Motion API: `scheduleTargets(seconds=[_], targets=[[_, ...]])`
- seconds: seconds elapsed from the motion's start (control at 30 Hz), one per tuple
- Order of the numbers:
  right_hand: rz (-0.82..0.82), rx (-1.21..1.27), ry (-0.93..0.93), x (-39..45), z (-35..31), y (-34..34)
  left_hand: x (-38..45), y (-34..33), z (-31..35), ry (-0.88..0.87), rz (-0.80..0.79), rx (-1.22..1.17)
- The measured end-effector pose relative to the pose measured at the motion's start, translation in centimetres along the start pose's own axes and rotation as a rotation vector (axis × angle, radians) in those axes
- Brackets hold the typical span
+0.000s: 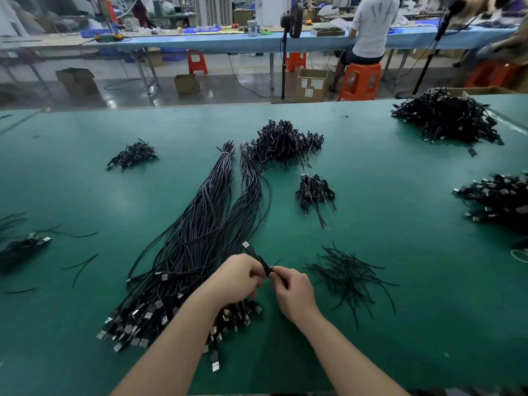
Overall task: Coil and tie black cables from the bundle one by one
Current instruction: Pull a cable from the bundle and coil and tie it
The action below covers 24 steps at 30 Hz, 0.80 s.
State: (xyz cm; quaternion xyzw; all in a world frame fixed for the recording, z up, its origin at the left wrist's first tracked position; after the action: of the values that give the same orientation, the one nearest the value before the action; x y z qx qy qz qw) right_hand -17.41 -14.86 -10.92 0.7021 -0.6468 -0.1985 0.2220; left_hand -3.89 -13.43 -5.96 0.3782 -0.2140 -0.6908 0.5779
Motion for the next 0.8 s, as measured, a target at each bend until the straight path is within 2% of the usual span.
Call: scheduleTargets(seconds=[0.1,0.27,0.33,0.4,0.47,0.53,0.6,0.8], targets=[[-0.123,0.113,-0.022,0.2,0.1,-0.5,-0.4,0.7,1.2,-0.151,0.134,0.213],[-0.187,0.331,-0.07,0.0,-0.3,-0.2,-1.5,0.9,4.3,-0.397,0.464,0.626],[-0.222,0.38,-0.086,-0.2,-0.4,-0.2,-2.6,1.1,5.3,-0.496,0.587,0.644],[-0.267,0.397,-0.083,-0.3,-0.7,-0.1,-3.1,1.3,5.6,-0.523,0.648,0.631],[-0.311,0.398,-0.076,-0.4,-0.7,-0.1,-2.8,0.9,5.4,-0.576,0.593,0.673],[-0.344,0.369,-0.059,-0.5,-0.7,-0.2,-2.0,0.5,5.0,-0.592,0.471,0.663],[-0.365,0.309,-0.026,-0.6,-0.8,-0.4,-0.9,0.5,3.8,-0.485,0.326,0.56],[-0.305,0.018,0.08,-0.2,-0.4,-0.6,-0.8,1.7,1.3,-0.217,0.342,0.289]])
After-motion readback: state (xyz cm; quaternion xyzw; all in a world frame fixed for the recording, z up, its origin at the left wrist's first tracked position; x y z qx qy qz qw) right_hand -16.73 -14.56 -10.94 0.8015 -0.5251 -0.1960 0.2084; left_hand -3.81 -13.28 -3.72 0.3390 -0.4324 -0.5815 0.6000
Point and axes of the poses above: each hand's wrist, its own x-axis towards the middle knuckle, its own y-axis out of the back of the hand, z = x × y, the point moved 9 cm from there along x, towards the middle knuckle, and after that the axes turned 5 degrees about z, right-handed, at the moved point
